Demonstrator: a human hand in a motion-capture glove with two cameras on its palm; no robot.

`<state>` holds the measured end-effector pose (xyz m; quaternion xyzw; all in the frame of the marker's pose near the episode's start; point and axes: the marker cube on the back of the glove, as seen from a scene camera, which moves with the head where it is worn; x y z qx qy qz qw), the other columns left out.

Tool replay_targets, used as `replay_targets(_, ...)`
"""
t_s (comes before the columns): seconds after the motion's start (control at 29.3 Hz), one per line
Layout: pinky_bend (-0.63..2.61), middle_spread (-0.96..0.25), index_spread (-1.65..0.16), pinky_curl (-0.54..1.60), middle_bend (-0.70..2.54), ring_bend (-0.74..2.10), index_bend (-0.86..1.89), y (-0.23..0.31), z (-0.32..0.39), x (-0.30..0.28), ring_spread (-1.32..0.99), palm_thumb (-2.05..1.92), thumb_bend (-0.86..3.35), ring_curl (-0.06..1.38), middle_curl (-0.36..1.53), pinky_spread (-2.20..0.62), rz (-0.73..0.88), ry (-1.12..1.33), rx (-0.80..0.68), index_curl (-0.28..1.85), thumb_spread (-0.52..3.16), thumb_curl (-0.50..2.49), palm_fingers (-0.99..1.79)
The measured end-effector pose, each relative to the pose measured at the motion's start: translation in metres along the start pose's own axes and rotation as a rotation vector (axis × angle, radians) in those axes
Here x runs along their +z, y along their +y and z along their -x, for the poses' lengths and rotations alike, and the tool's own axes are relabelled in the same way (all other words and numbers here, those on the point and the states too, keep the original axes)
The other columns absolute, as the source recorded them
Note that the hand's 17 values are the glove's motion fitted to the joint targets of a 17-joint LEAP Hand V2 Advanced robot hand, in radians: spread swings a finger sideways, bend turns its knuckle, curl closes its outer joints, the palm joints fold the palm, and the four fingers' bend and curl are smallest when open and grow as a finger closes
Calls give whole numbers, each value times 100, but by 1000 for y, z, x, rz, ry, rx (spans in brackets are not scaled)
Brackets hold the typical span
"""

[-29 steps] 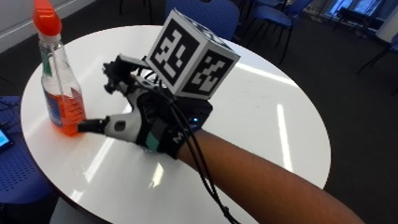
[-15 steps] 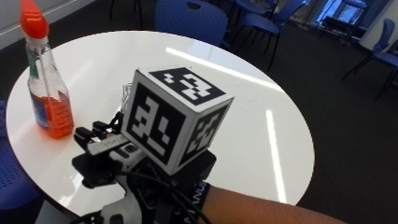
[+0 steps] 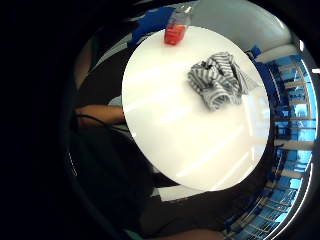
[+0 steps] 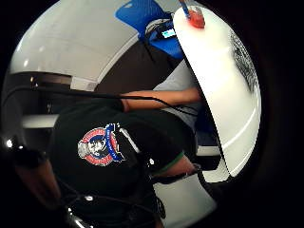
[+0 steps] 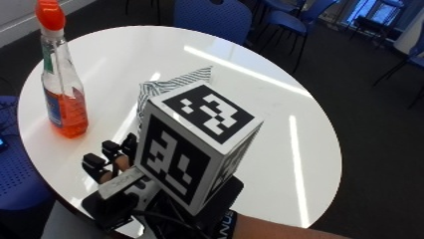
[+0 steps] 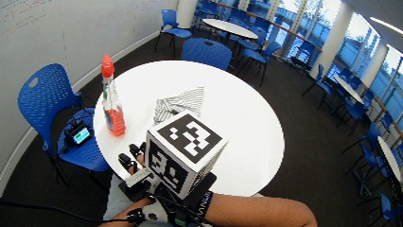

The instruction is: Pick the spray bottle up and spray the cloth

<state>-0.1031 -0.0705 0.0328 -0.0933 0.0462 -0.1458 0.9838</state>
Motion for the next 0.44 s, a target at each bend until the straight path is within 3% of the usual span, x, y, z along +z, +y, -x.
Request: replay_targets(0.44, 38, 4, -40, 35, 25, 28, 15, 0, -5, -1, 4, 29, -2, 29, 35, 22, 15, 6, 8, 24, 102, 31, 19)
